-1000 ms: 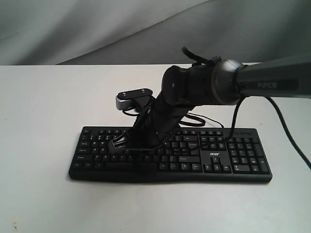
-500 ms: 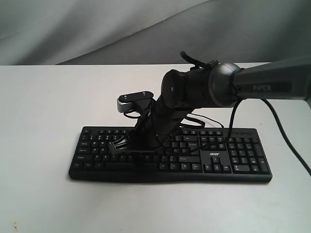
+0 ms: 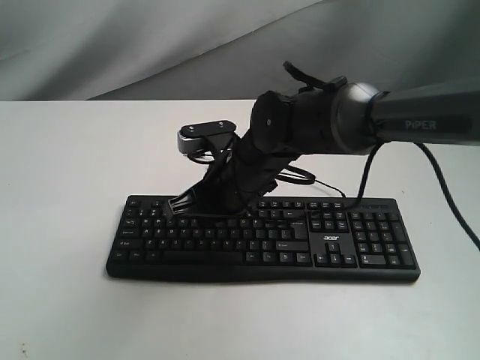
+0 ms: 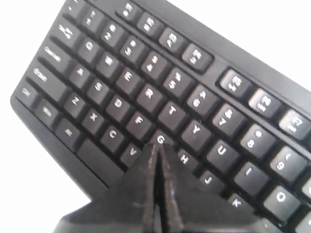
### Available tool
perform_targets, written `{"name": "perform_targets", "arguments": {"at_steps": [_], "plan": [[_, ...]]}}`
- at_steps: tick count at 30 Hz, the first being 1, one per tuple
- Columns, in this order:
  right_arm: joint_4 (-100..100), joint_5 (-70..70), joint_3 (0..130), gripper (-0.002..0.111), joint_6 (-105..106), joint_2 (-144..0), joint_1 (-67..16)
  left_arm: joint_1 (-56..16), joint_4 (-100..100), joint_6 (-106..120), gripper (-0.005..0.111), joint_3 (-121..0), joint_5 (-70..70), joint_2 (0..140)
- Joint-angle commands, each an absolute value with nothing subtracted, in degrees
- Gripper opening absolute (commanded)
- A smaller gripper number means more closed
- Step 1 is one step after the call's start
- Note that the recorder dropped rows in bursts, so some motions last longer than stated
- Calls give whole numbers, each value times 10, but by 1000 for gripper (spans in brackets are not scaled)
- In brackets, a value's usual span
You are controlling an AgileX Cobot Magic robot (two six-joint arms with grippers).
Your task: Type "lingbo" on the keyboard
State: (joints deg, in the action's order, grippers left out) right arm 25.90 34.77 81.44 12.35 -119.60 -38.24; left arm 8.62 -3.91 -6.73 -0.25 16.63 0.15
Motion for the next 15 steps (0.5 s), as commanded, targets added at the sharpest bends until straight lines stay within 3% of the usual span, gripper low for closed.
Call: {"name": "perform_targets", "arguments": {"at_steps": [1, 15], "plan": [[286, 349, 842, 0, 148, -1211, -383, 87, -34, -70, 1, 0, 164, 0], [290, 352, 862, 0, 153, -1237, -388, 87, -34, -70, 1, 0, 164, 0]]}}
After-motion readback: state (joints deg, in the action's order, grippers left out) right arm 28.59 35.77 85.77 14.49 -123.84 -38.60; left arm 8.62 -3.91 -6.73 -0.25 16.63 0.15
